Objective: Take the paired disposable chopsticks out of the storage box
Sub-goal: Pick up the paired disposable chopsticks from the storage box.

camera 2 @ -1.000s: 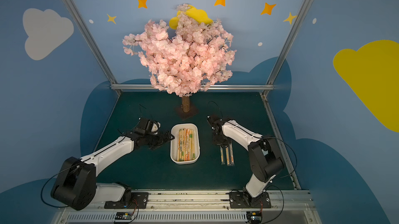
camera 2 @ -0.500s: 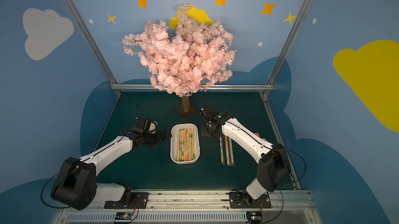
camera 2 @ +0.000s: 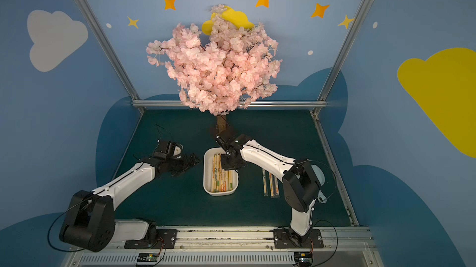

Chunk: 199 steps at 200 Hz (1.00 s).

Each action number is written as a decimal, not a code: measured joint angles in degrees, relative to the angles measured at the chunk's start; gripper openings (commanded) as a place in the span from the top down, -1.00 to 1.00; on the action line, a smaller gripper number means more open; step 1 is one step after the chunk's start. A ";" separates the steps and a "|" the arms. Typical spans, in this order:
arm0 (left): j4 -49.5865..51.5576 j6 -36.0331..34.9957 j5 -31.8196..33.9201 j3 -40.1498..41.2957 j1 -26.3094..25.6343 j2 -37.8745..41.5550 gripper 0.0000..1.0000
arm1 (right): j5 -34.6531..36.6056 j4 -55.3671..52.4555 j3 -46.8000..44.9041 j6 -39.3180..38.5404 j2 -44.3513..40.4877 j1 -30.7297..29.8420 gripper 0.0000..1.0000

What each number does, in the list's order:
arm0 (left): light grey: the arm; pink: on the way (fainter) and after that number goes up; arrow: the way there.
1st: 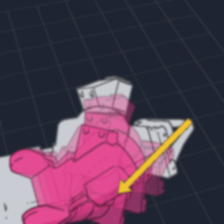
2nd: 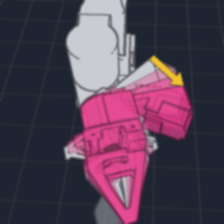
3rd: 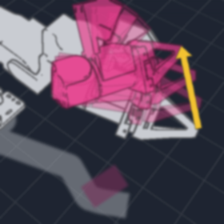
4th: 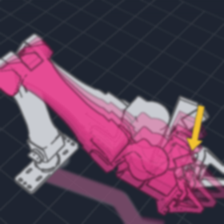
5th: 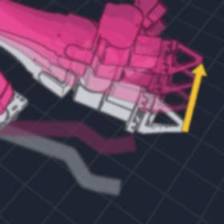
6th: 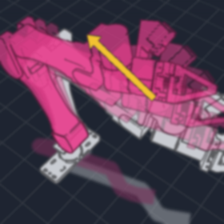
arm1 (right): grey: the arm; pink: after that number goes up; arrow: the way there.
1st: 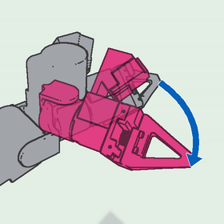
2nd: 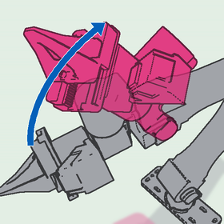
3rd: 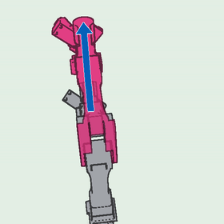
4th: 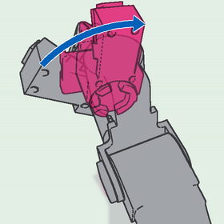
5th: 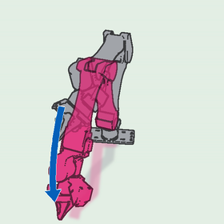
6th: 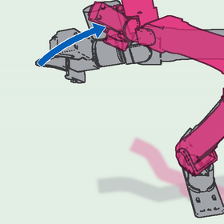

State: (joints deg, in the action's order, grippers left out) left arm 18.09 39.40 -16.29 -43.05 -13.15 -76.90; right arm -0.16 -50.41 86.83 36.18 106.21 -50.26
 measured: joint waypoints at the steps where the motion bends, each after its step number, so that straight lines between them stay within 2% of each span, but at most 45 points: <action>1: 0.00 0.00 0.00 0.00 0.02 0.00 -1.00 | -0.02 0.00 0.07 0.02 0.09 -0.04 0.33; 71: 0.09 -0.48 -0.76 0.15 0.83 -0.02 -1.00 | -1.84 0.87 7.08 1.01 9.68 -2.84 0.43; 199: 0.39 -1.29 -1.77 0.90 1.68 0.79 -1.00 | 0.13 0.79 7.78 1.11 14.32 -1.09 0.54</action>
State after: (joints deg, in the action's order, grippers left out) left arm 18.48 38.11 -18.06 -42.15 -11.46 -76.12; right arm -0.03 -49.63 94.61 37.30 120.53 -51.35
